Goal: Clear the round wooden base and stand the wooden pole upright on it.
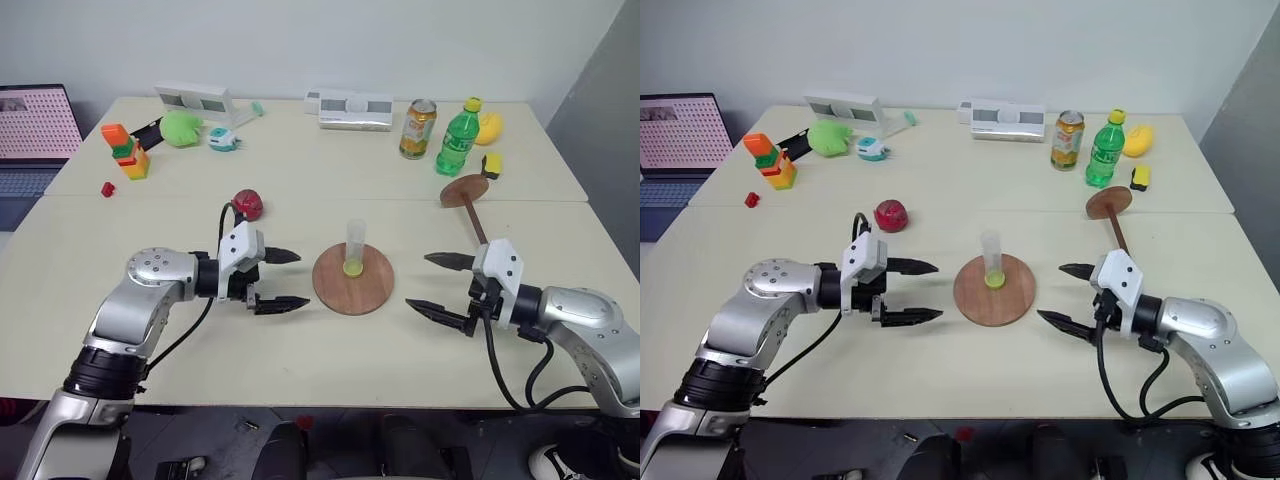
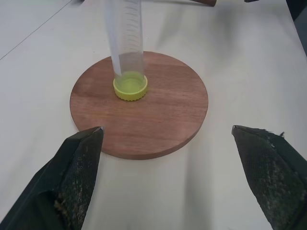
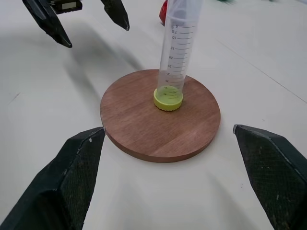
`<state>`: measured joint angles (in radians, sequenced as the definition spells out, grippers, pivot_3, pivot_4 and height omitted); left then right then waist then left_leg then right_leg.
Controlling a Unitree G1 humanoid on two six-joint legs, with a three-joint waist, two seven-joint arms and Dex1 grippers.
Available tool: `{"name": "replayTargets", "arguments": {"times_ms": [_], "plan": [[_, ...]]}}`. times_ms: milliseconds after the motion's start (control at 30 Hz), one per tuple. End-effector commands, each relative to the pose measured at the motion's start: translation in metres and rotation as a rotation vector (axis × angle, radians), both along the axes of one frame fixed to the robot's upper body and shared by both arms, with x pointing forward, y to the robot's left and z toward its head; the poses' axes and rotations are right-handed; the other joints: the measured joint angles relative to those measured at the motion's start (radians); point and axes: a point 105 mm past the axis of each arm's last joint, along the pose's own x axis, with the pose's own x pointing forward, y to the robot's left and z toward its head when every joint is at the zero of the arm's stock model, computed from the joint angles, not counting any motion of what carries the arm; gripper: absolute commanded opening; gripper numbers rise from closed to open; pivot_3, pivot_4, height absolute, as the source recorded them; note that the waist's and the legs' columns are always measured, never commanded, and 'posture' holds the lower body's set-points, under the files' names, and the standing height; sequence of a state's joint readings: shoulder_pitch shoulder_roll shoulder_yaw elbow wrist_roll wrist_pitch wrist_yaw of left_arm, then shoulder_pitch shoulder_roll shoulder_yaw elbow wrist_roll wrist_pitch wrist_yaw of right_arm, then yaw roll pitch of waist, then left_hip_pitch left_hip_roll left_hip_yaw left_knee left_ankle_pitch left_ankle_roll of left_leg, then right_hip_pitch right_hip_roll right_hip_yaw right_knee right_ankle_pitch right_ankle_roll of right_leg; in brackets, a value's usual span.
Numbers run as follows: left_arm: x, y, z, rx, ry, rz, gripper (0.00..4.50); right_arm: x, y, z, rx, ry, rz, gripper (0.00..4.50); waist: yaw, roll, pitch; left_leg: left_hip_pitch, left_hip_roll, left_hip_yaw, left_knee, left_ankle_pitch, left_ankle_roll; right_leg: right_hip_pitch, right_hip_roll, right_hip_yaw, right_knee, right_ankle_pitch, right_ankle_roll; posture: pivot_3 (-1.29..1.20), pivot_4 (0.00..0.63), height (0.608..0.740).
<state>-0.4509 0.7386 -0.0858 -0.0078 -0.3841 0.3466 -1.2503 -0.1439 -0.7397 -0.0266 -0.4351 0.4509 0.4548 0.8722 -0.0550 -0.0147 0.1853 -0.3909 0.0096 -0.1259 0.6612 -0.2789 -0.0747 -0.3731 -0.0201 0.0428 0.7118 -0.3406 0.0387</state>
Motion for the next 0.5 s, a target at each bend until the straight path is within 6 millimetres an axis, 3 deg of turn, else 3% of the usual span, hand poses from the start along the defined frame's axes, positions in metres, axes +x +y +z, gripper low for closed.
{"name": "replayTargets", "arguments": {"times_ms": [33,500], "plan": [[0.0052,0.0032,0.0179,-0.041,-0.026,0.028,4.5,0.0002,-0.0027,0.0138,0.001,-0.061,0.005,4.48,0.0,0.0,0.0,0.0,0.0,0.0,0.0,0.0,0.0,0.0,0.0,0.0,0.0,0.0,0.0,0.0,0.15,0.74],[0.0007,-0.0026,0.016,-0.015,-0.023,-0.012,4.5,-0.0009,-0.0016,0.0137,0.005,-0.056,0.011,4.48,0.0,0.0,0.0,0.0,0.0,0.0,0.0,0.0,0.0,0.0,0.0,0.0,0.0,0.0,0.0,0.0,0.15,0.74]]}}
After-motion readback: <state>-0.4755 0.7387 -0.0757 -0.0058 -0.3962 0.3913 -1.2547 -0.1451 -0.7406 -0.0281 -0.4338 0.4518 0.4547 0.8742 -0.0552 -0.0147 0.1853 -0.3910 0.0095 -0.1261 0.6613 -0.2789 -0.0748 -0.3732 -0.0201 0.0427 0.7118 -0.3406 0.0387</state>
